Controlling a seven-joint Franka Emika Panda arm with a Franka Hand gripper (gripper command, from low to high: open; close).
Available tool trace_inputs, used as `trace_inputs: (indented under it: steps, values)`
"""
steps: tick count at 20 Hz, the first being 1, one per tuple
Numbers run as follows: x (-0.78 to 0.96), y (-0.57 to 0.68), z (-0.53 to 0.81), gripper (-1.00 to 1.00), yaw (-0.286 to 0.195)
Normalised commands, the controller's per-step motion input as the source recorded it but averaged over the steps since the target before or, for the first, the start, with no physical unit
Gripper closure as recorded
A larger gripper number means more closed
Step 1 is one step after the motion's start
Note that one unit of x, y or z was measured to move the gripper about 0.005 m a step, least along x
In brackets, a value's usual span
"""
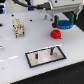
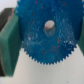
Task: Insert the blue gear onto the right peg, followed by the red gear
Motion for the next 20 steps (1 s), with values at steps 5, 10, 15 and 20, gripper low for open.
trace_inputs:
  steps: [5,10,15,20]
  values:
    - [0.78,-0.27,0.15,1.00,0.000]
    - [0.68,-0.31,0.03,1.00,0.000]
    - [0.55,-0.29,-0.02,1.00,0.000]
    - [0.35,-0.22,-0.08,1.00,0.000]
